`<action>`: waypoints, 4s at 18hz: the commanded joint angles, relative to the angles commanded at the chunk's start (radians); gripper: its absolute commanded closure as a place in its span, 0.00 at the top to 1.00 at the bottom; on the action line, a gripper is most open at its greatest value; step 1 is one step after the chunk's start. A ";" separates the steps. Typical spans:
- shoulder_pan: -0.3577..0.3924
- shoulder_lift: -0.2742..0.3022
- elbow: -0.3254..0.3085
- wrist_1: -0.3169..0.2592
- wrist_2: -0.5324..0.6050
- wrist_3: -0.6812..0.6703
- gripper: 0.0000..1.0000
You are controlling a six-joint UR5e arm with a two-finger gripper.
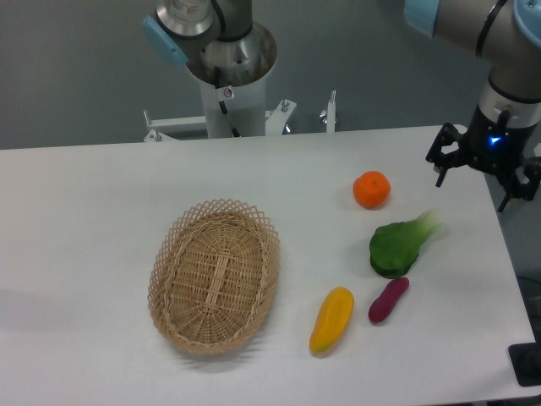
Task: Pick up the sweet potato from the table
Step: 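Move the open gripper down toward the purple sweet potato, then lower the gripper around the purple sweet potato and close it, then lift the held sweet potato up off the table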
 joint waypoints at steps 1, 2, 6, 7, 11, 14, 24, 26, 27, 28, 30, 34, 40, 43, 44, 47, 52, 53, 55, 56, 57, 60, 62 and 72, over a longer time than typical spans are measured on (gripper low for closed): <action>-0.002 0.000 -0.006 0.005 0.000 0.000 1.00; -0.003 0.001 -0.017 0.014 0.000 -0.002 1.00; -0.003 0.000 -0.032 0.029 -0.005 -0.011 1.00; -0.005 0.000 -0.040 0.035 -0.005 -0.021 1.00; -0.050 -0.037 -0.052 0.098 -0.003 -0.136 1.00; -0.098 -0.095 -0.057 0.171 0.002 -0.251 1.00; -0.152 -0.236 -0.090 0.333 0.014 -0.237 1.00; -0.152 -0.233 -0.135 0.337 0.040 -0.157 1.00; -0.152 -0.232 -0.162 0.351 0.061 -0.088 1.00; -0.152 -0.229 -0.195 0.382 0.089 -0.046 1.00; -0.150 -0.229 -0.247 0.463 0.110 -0.032 1.00; -0.150 -0.236 -0.275 0.517 0.112 -0.035 1.00; -0.163 -0.238 -0.308 0.548 0.114 -0.084 1.00; -0.178 -0.242 -0.339 0.627 0.114 -0.089 1.00; -0.178 -0.242 -0.350 0.635 0.114 -0.089 1.00; -0.179 -0.242 -0.359 0.664 0.114 -0.087 0.65; -0.179 -0.245 -0.359 0.664 0.126 -0.075 0.55; -0.178 -0.247 -0.357 0.666 0.132 -0.075 0.53; -0.178 -0.245 -0.353 0.664 0.133 -0.071 0.36; -0.178 -0.244 -0.350 0.664 0.133 -0.063 0.34; -0.176 -0.241 -0.345 0.664 0.132 -0.057 0.31; -0.173 -0.235 -0.342 0.663 0.132 -0.038 0.20; -0.173 -0.233 -0.333 0.660 0.132 -0.035 0.20; -0.164 -0.158 -0.198 0.518 0.068 -0.035 0.23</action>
